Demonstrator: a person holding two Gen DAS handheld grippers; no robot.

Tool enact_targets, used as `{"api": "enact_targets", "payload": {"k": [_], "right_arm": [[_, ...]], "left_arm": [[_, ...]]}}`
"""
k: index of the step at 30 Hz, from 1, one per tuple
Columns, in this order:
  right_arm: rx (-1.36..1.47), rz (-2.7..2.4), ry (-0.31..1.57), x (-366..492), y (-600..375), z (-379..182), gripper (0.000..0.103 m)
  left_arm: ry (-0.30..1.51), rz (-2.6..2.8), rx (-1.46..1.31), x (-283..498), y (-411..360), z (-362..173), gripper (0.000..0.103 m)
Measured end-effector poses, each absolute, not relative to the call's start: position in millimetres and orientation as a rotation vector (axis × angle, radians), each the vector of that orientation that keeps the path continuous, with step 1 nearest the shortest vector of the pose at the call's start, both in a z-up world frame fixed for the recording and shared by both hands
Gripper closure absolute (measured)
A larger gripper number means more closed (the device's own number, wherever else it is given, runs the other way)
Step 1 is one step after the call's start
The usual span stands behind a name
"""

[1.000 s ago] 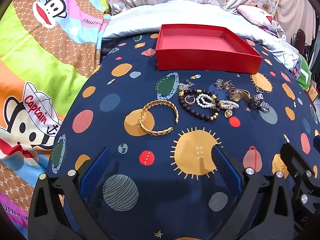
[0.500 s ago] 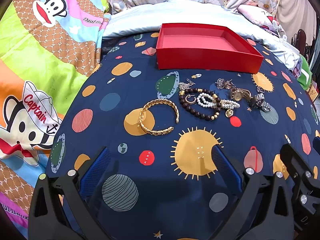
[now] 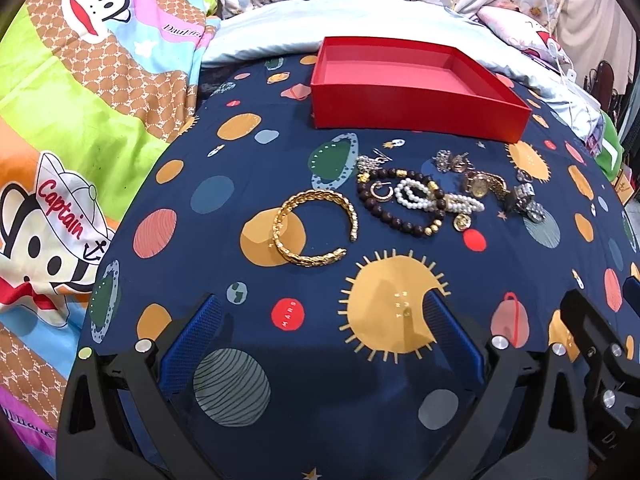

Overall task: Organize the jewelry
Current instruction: 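Grasp the gold twisted bangle with the left tool while the right tool grasps the silver watch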

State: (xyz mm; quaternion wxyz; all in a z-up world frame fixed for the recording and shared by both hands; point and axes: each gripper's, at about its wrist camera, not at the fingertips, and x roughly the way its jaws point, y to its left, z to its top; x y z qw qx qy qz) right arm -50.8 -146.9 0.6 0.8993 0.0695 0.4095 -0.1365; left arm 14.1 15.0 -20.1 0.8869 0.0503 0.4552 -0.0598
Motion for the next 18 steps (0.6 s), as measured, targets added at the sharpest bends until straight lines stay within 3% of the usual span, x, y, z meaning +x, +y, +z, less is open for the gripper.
{"api": "enact_targets", "payload": {"k": [10,14,18], "right_arm": [[0.156,-0.246,0.842,-32,-163,0,0.005],[0.164,-0.224,0.845,-21,-163,-2,0.014],[0.165,-0.212,0.857,-14,-161,-7,0.017]], "left_arm": [[0.931,-0.122,0.054,30,37,-14,0.005],[0.957,-0.112,0.019,40,46,-19,0.005],[0.996,-0.122,-0.047,56,55,-30,0.005]]}}
